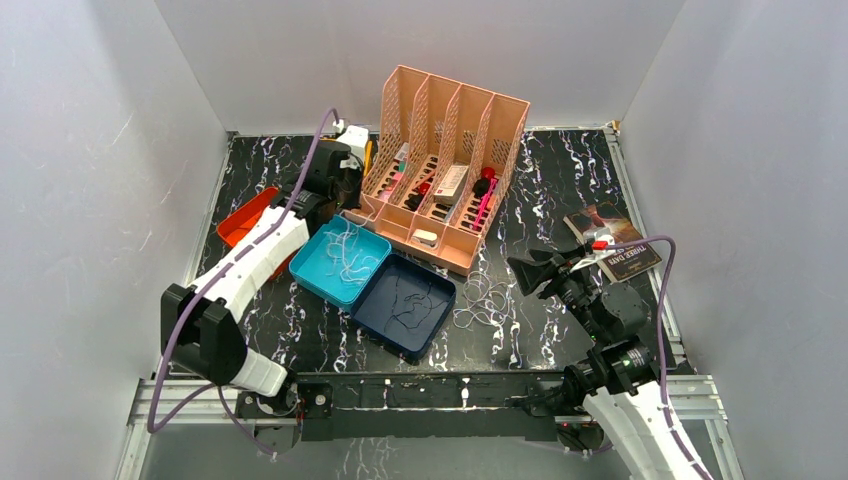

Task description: Untangle the cables

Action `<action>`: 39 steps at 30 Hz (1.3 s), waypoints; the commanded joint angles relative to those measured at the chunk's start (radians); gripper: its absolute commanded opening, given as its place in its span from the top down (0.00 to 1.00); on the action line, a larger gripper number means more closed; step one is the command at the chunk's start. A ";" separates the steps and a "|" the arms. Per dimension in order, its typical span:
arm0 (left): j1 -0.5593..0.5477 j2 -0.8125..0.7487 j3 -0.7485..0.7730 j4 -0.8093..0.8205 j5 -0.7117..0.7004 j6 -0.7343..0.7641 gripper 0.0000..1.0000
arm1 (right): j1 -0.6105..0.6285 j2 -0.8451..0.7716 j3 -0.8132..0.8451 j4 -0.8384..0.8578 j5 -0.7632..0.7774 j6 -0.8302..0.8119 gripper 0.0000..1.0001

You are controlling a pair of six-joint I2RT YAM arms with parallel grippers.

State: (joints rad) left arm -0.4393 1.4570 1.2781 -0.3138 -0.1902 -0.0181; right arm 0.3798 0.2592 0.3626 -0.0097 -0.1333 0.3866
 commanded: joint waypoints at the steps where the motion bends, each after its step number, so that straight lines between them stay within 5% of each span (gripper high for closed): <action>1: 0.020 -0.003 -0.044 0.022 -0.002 -0.020 1.00 | -0.002 -0.017 0.001 0.010 0.014 -0.006 0.32; 16: 0.070 -0.135 -0.351 0.008 -0.069 -0.109 1.00 | -0.002 0.029 -0.048 0.075 -0.015 0.001 0.32; 35: 0.084 0.151 -0.226 0.021 -0.097 -0.079 1.00 | -0.002 -0.026 -0.045 0.022 0.007 0.006 0.32; 39: 0.084 0.113 -0.216 0.023 -0.091 -0.080 0.90 | -0.002 -0.024 -0.044 0.023 0.007 0.006 0.32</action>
State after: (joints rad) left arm -0.3618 1.6287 1.0222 -0.2787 -0.2634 -0.1047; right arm 0.3798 0.2440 0.3088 -0.0090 -0.1337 0.3897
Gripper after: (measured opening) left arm 0.067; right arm 0.677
